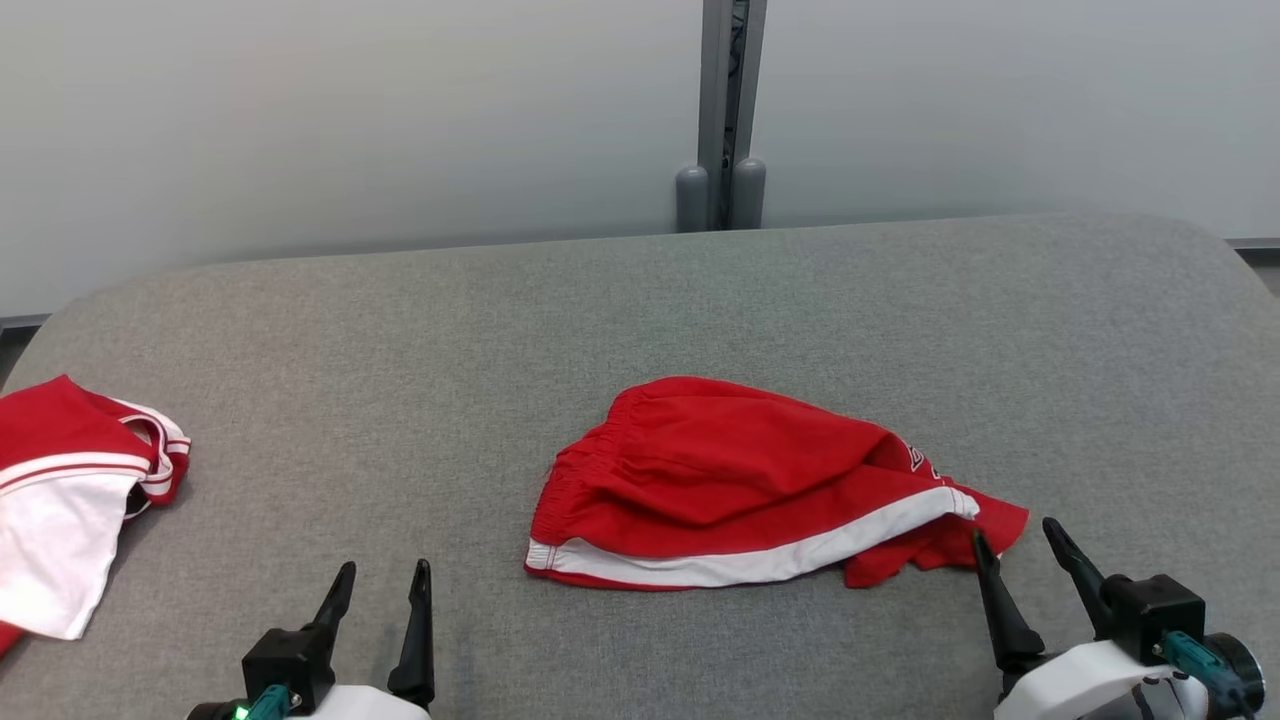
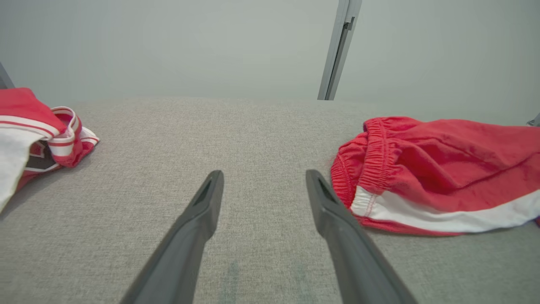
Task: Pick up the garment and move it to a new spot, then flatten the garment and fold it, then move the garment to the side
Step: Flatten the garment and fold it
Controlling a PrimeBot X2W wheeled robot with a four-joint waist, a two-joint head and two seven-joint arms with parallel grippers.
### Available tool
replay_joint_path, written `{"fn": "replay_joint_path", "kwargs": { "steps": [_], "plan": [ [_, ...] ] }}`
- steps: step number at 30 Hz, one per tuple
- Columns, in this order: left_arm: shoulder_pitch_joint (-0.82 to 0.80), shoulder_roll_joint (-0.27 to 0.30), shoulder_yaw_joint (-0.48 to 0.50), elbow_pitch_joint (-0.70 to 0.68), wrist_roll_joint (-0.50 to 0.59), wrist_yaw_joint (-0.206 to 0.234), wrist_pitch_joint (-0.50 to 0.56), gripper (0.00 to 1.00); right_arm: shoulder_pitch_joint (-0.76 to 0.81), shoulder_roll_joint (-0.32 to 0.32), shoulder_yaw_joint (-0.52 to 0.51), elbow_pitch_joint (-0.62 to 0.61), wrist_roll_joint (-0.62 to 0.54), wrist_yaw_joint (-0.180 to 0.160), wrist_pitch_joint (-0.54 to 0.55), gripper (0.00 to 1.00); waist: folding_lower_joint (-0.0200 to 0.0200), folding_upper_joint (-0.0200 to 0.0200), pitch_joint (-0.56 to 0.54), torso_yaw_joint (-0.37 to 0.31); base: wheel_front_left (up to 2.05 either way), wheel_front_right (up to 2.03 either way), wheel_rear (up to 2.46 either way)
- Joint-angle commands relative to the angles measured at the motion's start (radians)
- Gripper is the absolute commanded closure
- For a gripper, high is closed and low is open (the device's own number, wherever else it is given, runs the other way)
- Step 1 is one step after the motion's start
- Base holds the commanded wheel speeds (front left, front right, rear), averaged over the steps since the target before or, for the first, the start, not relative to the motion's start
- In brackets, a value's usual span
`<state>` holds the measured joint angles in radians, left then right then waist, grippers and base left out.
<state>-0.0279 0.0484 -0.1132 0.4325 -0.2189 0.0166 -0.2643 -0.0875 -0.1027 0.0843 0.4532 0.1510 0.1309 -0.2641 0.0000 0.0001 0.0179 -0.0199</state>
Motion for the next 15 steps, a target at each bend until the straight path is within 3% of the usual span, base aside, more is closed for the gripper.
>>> {"fn": "replay_joint_path", "kwargs": {
  "steps": [1,15],
  "plan": [
    [0.009,0.004,0.006,-0.008,0.006,0.005,0.000,0.00,0.007,-0.001,-0.001,-0.014,0.005,0.000,0.000,0.00,0.0000,-0.0001,-0.008,-0.006,0.00,0.00,0.00],
    [0.084,0.004,0.039,-0.068,0.041,0.013,0.000,0.00,0.034,0.042,-0.024,-0.067,0.016,0.000,0.000,0.00,0.0000,-0.0001,-0.055,-0.012,0.00,0.00,0.00]
  ]
}}
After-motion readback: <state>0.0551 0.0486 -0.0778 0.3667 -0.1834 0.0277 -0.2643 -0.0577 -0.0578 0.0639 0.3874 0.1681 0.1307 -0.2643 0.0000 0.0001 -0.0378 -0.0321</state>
